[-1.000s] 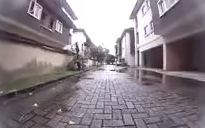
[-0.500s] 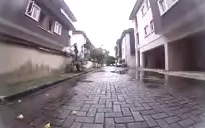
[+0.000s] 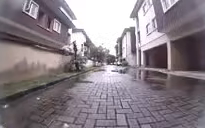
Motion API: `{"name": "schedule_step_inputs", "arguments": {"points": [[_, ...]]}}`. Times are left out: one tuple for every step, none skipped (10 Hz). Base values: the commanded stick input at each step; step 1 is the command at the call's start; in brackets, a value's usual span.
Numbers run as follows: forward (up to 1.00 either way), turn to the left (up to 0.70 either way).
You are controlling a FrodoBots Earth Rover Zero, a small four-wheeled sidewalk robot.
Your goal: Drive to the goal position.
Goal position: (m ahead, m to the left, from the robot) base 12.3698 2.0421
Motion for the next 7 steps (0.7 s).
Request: {"name": "schedule_step_inputs", "arguments": {"points": [[0.70,0.00],[0.70,0.00],[0.70,0.00],[0.70,0.00],[0.70,0.00],[0.70,0.00],[0.70,0.00]]}}
